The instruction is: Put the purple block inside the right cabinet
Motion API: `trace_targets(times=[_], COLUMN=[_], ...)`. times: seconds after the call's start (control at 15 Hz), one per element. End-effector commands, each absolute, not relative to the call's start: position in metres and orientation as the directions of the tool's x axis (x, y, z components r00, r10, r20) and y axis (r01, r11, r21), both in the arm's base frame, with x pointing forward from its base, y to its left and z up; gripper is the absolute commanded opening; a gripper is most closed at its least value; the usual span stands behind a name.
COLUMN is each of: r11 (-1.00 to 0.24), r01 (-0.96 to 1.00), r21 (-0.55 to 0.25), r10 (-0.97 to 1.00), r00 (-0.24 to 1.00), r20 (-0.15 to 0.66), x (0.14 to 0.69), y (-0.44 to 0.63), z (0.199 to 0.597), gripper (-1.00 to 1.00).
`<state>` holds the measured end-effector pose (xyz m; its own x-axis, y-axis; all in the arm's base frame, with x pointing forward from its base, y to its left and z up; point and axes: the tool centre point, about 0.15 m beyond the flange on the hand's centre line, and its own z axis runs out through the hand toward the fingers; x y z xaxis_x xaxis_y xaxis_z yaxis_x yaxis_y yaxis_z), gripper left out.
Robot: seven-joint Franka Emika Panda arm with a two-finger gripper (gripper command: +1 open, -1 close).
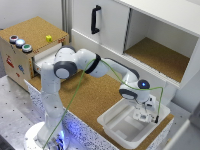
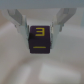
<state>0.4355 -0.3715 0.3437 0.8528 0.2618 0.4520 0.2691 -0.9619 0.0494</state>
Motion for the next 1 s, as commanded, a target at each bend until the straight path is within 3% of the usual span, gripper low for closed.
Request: trace_targets(times=[0.0, 0.2, 0.33, 0.67, 0.93], r11=[-0.993, -0.997, -0.992, -0.987, -0.984], r01=[0.08, 0.011, -0.009, 0.055, 0.13], r21=[0.091, 0.075, 0.125, 0.148, 0.118], r10=[0.119, 0.058, 0.077, 0.143, 0.176], r00=[0.77, 0.752, 0.745, 0.707, 0.713], r20=[0.627, 0.657, 0.663, 0.693, 0.679], x=[0.447, 0.485, 0.515, 0.585, 0.634], y=[-0.279, -0.26, -0.253, -0.262, -0.264], z=[0.444, 0.464, 0.477, 0.491, 0.49], gripper=[-1.0, -1.0, -1.0, -1.0, -1.0])
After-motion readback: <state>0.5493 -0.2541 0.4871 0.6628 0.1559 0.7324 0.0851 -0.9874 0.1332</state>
